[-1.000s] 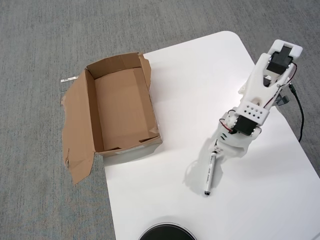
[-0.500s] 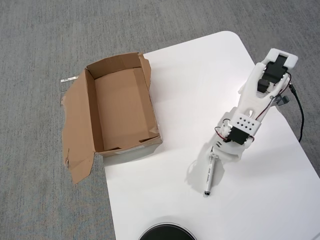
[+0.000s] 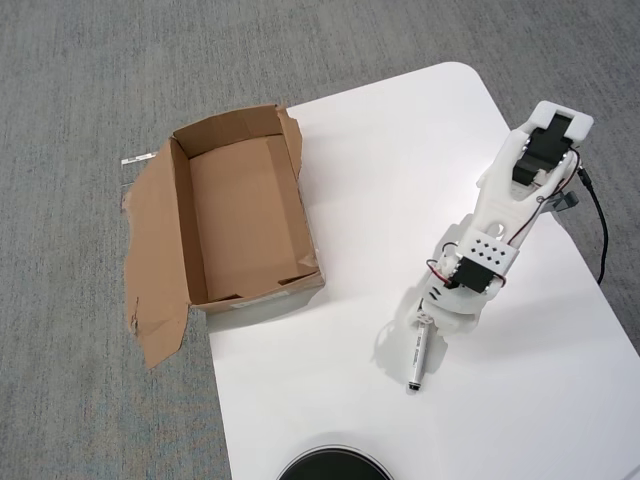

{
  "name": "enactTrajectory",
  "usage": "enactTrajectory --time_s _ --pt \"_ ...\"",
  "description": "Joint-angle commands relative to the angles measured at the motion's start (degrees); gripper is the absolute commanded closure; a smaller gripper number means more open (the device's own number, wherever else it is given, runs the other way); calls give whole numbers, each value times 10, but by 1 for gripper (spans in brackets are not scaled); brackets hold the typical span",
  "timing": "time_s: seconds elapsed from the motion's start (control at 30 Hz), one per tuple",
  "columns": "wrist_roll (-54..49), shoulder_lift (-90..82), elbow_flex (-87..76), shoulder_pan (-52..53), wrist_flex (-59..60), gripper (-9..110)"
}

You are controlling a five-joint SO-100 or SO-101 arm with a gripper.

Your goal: Grasp a pen and put it in the box.

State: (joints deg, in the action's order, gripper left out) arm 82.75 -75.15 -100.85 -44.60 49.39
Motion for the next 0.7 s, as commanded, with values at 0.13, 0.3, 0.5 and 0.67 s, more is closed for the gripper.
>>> enactTrajectory --time_s 0.13,0.3,0.5,0.67 --pt "-2 0 10 2 -5 84" --pt "-1 0 9 0 -5 84" --pt "0 0 7 0 -5 96" --pt "-2 0 8 -1 -5 101"
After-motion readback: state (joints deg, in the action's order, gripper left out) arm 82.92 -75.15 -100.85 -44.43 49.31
